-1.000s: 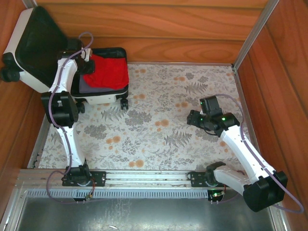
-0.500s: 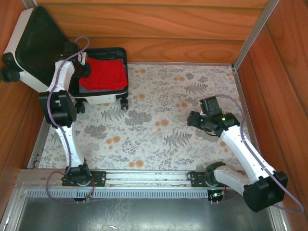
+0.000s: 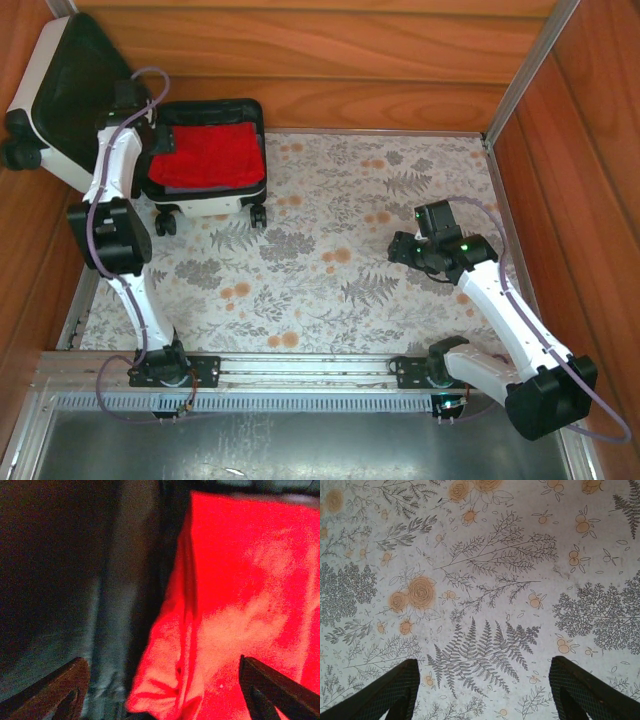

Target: Pack the luggage

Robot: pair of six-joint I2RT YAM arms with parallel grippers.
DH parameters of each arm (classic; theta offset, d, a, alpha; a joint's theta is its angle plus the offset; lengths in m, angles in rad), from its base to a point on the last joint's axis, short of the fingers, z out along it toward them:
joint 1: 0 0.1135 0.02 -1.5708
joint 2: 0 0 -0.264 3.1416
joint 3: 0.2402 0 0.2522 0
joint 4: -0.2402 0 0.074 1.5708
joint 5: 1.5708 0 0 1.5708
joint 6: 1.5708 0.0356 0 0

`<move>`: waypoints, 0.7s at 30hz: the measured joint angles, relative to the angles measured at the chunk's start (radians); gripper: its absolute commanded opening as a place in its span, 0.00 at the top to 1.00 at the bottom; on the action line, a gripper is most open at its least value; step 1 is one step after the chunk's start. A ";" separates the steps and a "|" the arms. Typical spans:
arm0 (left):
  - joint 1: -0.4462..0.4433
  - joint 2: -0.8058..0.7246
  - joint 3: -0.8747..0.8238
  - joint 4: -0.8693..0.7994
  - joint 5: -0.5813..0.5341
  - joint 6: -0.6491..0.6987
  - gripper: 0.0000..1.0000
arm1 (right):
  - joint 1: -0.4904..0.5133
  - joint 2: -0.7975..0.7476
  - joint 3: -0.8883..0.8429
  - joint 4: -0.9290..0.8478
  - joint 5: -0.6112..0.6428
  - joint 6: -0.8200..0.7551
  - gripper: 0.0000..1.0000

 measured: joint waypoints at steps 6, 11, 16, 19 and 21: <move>0.000 -0.132 -0.014 0.010 0.062 -0.063 0.63 | 0.000 0.040 -0.010 0.040 -0.037 -0.001 0.34; 0.000 -0.083 -0.021 0.028 0.064 -0.124 0.83 | 0.000 0.063 -0.011 0.061 -0.068 -0.002 0.36; 0.005 0.036 -0.061 0.023 0.026 -0.184 0.90 | 0.000 0.046 -0.006 0.045 -0.075 -0.003 0.36; 0.007 0.095 -0.071 0.009 0.029 -0.206 0.91 | 0.000 0.014 0.010 0.033 -0.074 -0.003 0.37; 0.008 0.127 -0.066 -0.006 0.033 -0.220 0.91 | 0.000 -0.008 0.026 0.029 -0.074 -0.003 0.37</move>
